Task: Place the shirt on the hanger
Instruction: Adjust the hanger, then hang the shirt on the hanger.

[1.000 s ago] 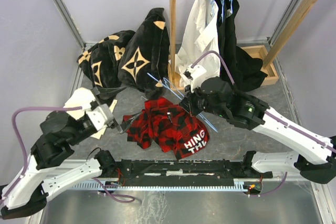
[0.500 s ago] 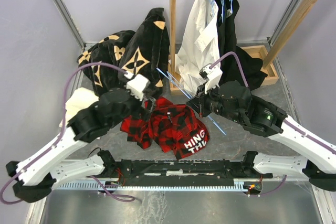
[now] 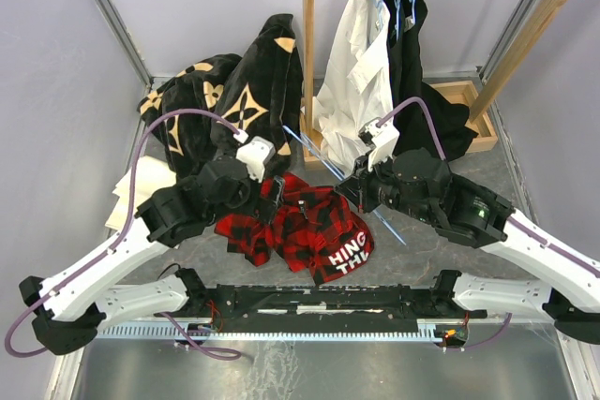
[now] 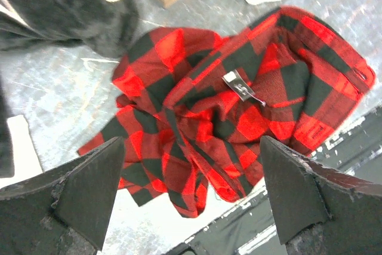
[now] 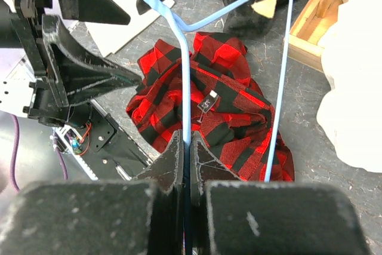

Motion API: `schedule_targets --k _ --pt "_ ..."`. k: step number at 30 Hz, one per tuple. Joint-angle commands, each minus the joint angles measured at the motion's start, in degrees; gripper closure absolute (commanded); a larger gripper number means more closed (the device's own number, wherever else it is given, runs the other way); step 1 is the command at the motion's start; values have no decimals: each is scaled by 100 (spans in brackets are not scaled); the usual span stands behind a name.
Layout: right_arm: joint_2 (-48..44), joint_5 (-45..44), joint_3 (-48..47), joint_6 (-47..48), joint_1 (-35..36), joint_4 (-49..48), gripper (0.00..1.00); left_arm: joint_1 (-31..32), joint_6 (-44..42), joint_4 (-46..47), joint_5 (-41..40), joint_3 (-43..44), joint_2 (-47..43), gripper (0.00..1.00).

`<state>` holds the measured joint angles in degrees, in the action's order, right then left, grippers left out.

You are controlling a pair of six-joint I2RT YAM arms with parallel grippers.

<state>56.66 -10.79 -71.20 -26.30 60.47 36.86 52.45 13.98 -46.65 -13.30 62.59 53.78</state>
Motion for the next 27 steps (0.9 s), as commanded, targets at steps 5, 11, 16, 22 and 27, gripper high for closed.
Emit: schedule_targets --k 5,11,16,22,27 --pt "-223 -73 -1 40 -23 -166 100 -784 496 409 -539 283 -100 1" --pt "-197 84 -39 20 -21 -112 100 -2093 232 1028 978 40 -303 1" --pt "-274 375 -51 133 -22 -127 100 -2091 -553 1799 1853 -155 -1216 1" --pt "-114 1424 -297 350 -17 -179 100 -2096 -1652 2000 3424 -298 -1698 0" --pt "18 2013 -405 384 -19 -315 100 -2093 -2147 1757 4120 -134 -1593 1"
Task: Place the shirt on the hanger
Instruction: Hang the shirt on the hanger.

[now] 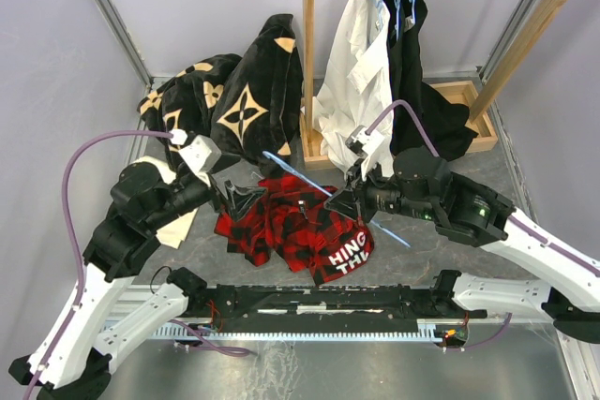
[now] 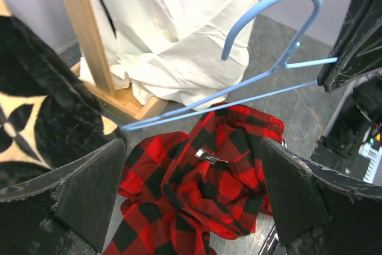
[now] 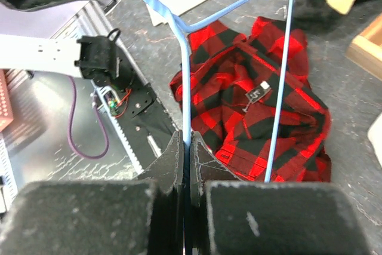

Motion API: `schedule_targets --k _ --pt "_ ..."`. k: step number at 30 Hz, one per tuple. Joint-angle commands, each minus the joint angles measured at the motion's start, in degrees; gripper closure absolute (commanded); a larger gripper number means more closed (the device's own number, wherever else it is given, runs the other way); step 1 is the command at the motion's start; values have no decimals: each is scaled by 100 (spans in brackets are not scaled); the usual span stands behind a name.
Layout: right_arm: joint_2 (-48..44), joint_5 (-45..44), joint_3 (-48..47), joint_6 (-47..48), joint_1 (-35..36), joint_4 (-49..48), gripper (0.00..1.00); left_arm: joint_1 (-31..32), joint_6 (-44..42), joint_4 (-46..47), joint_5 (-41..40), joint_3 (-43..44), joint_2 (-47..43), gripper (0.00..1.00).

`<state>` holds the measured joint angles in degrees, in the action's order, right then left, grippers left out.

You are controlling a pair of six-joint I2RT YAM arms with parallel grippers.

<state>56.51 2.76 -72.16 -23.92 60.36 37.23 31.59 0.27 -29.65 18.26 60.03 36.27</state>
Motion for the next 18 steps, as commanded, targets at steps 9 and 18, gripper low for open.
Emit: schedule_targets --k 9,18 --pt "-33 1499 -250 -229 -10 -961 100 -13 -1068 -42 1652 244 284 3" --pt "114 1999 -35 -871 -9 -1813 100 -6 -994 193 2486 264 492 35"
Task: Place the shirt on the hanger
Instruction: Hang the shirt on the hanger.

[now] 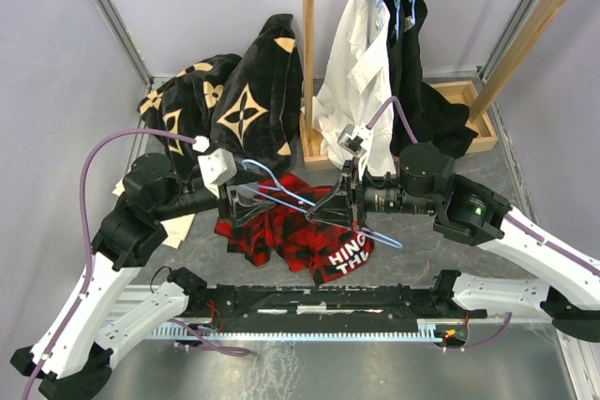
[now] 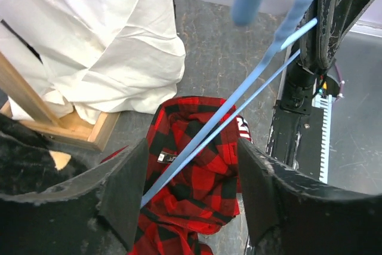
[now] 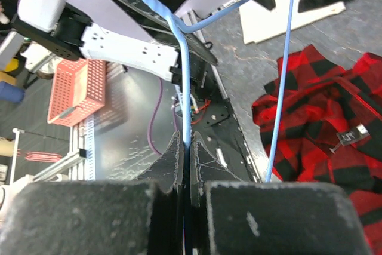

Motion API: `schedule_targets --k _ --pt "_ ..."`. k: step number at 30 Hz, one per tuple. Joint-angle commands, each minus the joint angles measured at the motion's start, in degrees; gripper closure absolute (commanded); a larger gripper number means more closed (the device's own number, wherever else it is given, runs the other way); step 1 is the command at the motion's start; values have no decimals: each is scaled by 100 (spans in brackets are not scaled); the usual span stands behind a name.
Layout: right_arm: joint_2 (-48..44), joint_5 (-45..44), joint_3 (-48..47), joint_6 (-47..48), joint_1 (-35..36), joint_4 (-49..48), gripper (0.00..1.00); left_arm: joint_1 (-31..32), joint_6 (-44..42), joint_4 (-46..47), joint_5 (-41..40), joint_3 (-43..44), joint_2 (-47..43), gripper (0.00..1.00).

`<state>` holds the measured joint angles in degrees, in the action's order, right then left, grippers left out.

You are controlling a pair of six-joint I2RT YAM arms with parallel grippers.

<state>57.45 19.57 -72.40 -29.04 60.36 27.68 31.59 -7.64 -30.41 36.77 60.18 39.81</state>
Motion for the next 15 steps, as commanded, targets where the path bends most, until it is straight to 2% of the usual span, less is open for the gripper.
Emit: schedule_targets --k 1,8,9,10,12,15 --pt "18 315 6 -399 -7 -900 100 -10 -218 233 698 279 168 39" --pt "-10 -139 -6 -208 -10 -627 100 -6 -253 5 805 472 234 73" --pt "1 -224 -37 -131 -7 -527 99 -6 -254 -18 801 483 229 82" --pt "19 -301 -90 -22 -7 -393 98 -11 -243 -32 760 492 216 95" --pt "81 -452 -241 257 -13 -56 93 -5 -228 -44 696 471 183 97" --pt "190 -662 -481 693 -7 417 80 -10 -221 -143 593 479 176 97"
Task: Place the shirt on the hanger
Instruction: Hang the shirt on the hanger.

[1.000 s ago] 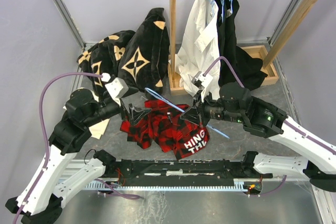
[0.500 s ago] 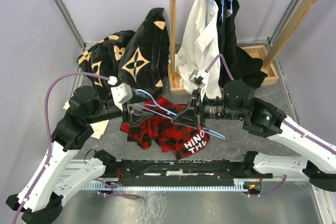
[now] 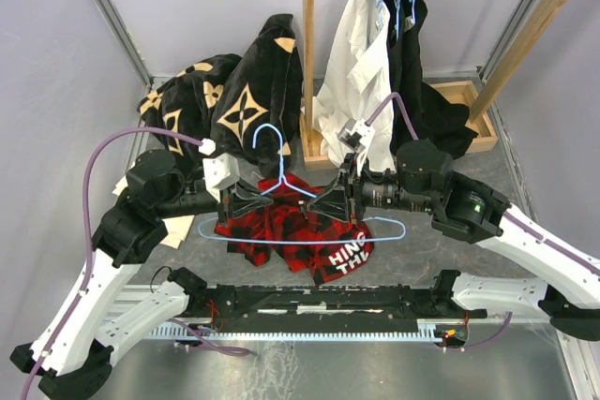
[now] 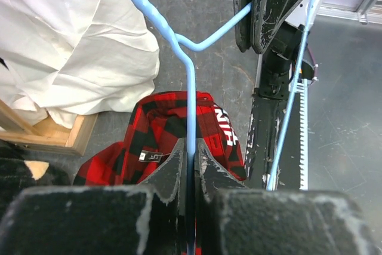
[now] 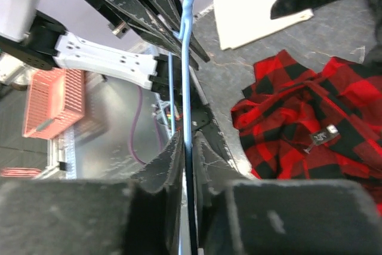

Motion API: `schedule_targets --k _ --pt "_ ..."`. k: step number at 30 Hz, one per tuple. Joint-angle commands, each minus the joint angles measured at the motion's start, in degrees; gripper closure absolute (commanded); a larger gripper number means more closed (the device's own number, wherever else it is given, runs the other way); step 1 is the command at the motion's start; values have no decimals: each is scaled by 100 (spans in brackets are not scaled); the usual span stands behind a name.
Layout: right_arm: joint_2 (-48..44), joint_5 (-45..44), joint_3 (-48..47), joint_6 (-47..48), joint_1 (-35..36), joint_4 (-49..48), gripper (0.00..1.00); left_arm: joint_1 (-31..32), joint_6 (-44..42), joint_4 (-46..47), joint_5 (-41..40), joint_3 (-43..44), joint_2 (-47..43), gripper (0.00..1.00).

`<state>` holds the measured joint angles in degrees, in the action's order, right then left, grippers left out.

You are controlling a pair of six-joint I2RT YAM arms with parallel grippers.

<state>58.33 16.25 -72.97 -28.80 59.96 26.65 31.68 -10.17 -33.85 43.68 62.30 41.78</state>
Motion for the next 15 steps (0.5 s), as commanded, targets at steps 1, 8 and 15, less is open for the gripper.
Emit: schedule_targets --k 1,8,15 --pt "141 -359 -500 791 30 652 74 -15 20 157 -112 277 -21 97" --pt "292 -469 -939 1755 32 1310 48 -20 -1 -22 -97 299 34 97" --pt "365 -569 -1017 2731 32 1564 42 -21 142 -203 -107 274 267 97"
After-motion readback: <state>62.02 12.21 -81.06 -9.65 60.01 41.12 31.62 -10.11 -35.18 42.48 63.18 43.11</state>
